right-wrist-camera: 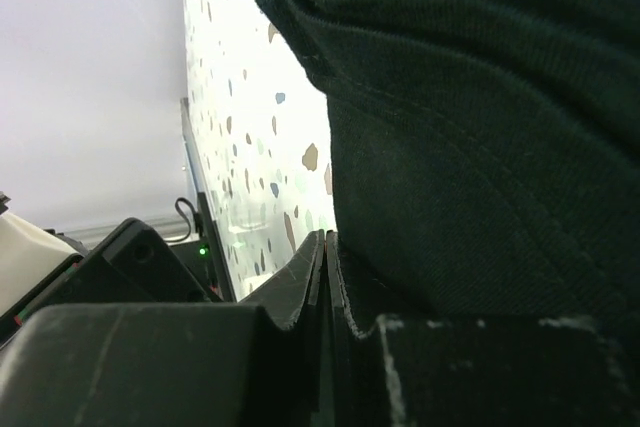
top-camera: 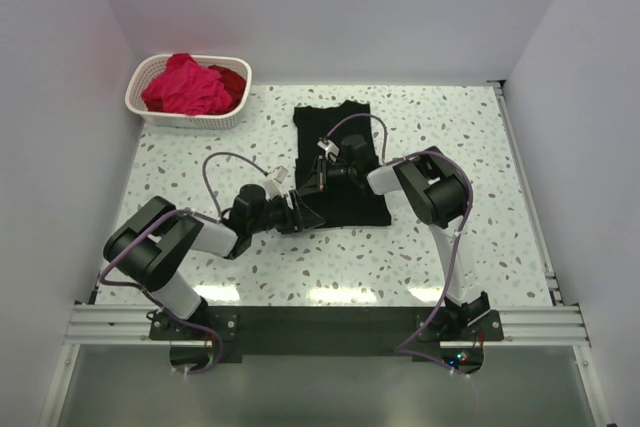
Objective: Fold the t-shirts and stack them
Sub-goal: Fold the tshirt
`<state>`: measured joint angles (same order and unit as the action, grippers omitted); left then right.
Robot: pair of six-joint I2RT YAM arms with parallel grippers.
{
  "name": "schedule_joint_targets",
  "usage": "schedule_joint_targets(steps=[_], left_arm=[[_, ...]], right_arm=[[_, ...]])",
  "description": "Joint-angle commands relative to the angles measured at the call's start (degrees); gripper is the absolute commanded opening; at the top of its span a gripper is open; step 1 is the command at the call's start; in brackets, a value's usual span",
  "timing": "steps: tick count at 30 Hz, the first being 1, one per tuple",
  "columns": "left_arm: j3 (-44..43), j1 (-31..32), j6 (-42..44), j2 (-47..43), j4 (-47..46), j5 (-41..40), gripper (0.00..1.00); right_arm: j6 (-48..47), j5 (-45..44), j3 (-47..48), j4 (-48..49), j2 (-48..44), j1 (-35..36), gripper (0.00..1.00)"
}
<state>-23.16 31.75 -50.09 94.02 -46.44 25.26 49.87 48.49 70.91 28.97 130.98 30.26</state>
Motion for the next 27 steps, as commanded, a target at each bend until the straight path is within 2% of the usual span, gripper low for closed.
schedule_joint_targets(steps=[1,5,9,11,13,19,24,27], left_arm=[[2.1,-0.2,-0.5,-4.8,1.8,3.8,0.60],[3.8,-0.3,0.5,-7.9,11.6,3.0,0.59],[4.3,-0.2,1.3,-9.9,18.5,0.1,0.51],[3.6,-0.2,1.7,-10.3,21.9,-1.4,0.50],[2.7,-0.2,2.5,-11.2,25.1,-2.0,0.54],[-1.4,0.2,3.8,-20.2,34.5,-5.8,0.71],[-6.5,1.2,3.0,-24.9,38.3,-7.1,0.71],[-8.9,2.1,2.5,-24.9,37.4,-8.6,0.66]], right_arm=[[-5.2,-5.2,-0.3,-4.8,2.2,0.1,0.06],[-5.9,-6.0,-0.1,-5.7,2.6,0.1,0.06],[-6.4,-6.7,0.0,-6.1,2.8,0.1,0.05],[-6.6,-6.7,0.2,-6.4,2.4,0.0,0.05],[-6.9,-6.7,0.3,-7.4,1.6,0.1,0.05],[-10.7,-7.5,2.4,-14.5,-7.2,0.1,0.11],[-12.8,-8.4,2.4,-20.3,-17.4,-0.4,0.25],[-12.7,-9.7,-1.4,-20.6,-22.9,-2.4,0.27]])
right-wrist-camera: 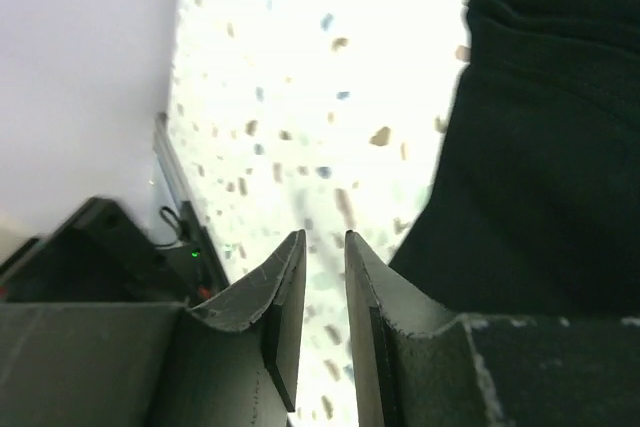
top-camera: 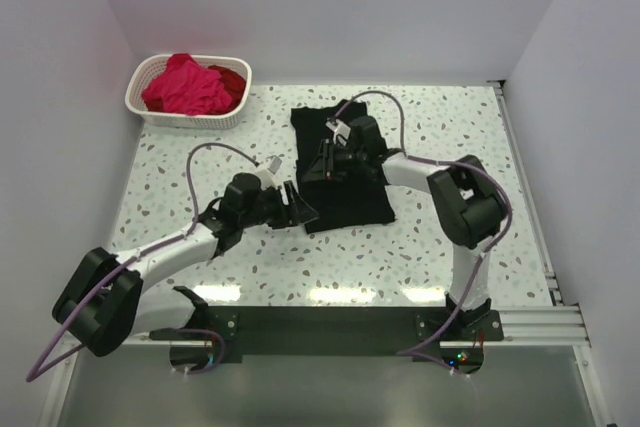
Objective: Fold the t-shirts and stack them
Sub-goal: Fold the tshirt
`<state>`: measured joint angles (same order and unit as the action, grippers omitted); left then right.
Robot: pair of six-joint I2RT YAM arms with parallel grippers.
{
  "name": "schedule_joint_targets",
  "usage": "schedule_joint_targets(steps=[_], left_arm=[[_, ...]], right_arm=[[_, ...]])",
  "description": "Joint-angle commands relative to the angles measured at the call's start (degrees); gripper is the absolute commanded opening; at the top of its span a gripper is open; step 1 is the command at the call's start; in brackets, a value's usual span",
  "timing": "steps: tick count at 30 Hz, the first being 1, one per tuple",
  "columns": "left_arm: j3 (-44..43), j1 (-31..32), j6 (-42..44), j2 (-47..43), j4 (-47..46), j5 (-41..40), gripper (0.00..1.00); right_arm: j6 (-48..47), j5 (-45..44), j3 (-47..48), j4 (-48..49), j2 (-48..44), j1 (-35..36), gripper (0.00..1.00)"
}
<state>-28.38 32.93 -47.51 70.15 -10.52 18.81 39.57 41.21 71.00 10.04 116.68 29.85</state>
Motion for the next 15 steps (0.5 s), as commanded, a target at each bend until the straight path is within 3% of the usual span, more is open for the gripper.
schedule_joint_targets(steps=[1,9,15], left_arm=[[-4.0,1.3,-0.5,-0.5,0.0,-2.2,0.65],[-7.6,2.9,-1.5,14.0,-6.4,1.1,0.53],[-6.9,2.8,-1.4,21.9,-7.1,-0.1,0.43]], right_arm=[[-2.0,-2.6,-3.2,-1.0,-12.7,-2.8,0.27],[1.5,2.3,-23.8,7.3,-23.8,-13.6,0.27],[3.8,3.7,-35.0,17.6,-19.9,-21.3,0.25]])
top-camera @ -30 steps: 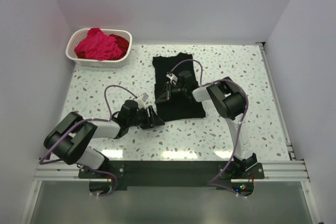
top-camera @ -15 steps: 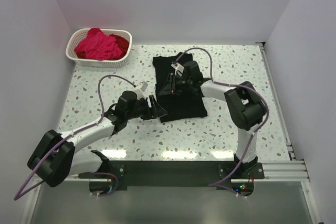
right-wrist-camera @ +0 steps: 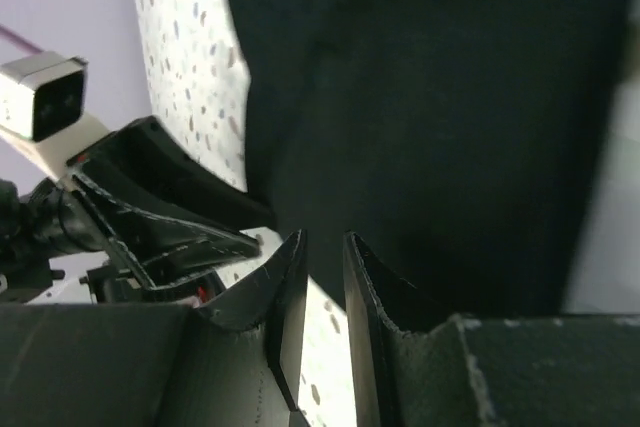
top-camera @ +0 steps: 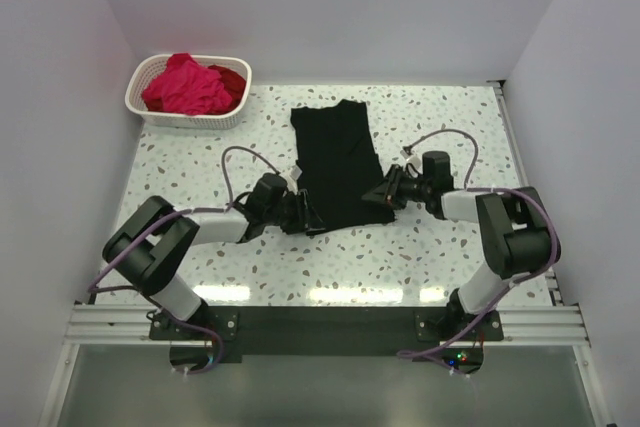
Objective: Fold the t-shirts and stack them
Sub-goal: Fold the tshirt
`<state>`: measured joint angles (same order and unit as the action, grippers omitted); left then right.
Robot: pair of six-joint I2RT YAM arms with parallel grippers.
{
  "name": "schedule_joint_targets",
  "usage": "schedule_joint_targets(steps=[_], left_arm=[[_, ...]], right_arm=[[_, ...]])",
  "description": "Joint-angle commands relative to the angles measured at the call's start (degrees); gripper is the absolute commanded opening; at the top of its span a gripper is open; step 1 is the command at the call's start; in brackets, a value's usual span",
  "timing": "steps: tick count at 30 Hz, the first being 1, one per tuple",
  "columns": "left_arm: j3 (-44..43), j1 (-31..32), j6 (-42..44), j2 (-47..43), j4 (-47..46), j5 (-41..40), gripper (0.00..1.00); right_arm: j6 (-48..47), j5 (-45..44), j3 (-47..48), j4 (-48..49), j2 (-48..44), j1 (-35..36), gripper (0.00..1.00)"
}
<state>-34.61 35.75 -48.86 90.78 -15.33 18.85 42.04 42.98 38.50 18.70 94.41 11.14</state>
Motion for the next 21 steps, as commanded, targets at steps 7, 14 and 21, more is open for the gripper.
schedule_joint_targets(steps=[7,14,21], left_arm=[[6.7,-3.7,0.7,-1.5,2.1,-2.1,0.33],[5.6,-4.6,4.6,-8.0,6.7,-3.8,0.40],[4.9,-4.6,5.0,-7.4,6.1,-4.2,0.43]], right_arm=[[6.5,2.8,-11.7,19.3,6.4,-10.1,0.23],[8.1,1.4,-10.3,16.2,-4.9,-3.2,0.28],[15.1,-1.7,-7.8,29.8,-2.0,12.7,0.31]])
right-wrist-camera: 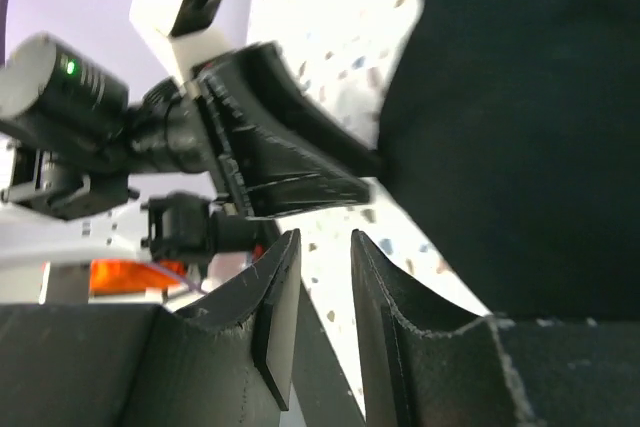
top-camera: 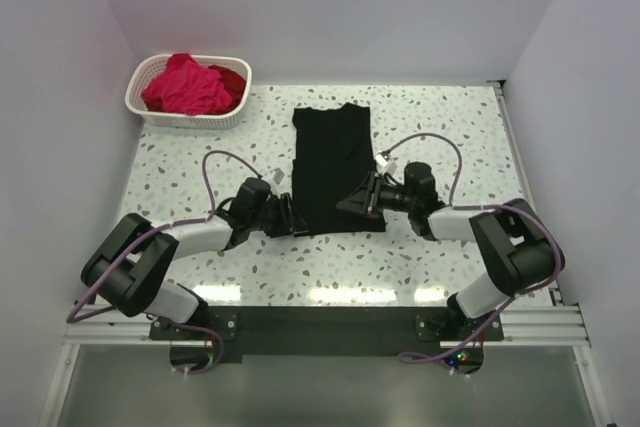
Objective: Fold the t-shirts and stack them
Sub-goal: Fold the tshirt
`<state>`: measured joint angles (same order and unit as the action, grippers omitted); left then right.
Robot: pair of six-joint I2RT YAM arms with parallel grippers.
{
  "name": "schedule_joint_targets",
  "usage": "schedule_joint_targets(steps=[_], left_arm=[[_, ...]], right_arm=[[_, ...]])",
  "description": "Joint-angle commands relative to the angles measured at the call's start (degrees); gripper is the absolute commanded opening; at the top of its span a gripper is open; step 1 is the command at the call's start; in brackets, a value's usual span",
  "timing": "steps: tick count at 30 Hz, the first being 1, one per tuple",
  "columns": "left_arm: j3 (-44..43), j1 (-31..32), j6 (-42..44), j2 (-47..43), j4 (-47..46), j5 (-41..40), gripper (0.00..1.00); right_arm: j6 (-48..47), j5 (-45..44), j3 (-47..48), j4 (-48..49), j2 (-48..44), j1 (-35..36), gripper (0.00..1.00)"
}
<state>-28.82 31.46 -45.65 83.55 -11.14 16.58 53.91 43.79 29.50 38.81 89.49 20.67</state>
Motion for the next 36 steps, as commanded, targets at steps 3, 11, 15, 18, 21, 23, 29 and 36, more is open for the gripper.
schedule_joint_targets(steps=[3,11,15,18,21,23,29,36], left_arm=[[0.0,-0.3,0.9,0.6,1.1,-1.6,0.43],[1.1,-0.4,0.3,1.2,2.1,-3.0,0.42],[1.2,-0.6,0.4,0.7,2.5,-3.5,0.42],[1.2,-0.6,0.4,0.7,2.6,-3.4,0.42],[1.4,-0.8,0.4,0.7,2.6,-3.5,0.42],[1.6,-0.8,0.4,0.9,2.4,-3.6,0.42],[1.8,-0.9,1.2,-0.7,2.7,-3.1,0.43],[-2.1,-0.8,5.1,-7.0,10.1,-6.8,0.52]], right_arm=[[6.3,-2.8,1.3,17.9,11.7,6.2,0.31],[8.2,-3.6,-1.3,26.2,27.7,7.3,0.29],[1.2,-5.1,-0.8,12.6,18.1,6.8,0.29],[-5.6,-6.5,-0.4,0.5,9.6,5.8,0.29],[-8.9,-5.6,-2.1,-3.3,6.7,1.8,0.30],[-8.1,-2.8,-4.4,0.7,8.2,-0.9,0.30],[-7.4,3.9,-9.6,8.7,12.2,-7.4,0.30],[-21.6,-8.2,-0.9,-28.6,-7.6,-6.8,0.37]])
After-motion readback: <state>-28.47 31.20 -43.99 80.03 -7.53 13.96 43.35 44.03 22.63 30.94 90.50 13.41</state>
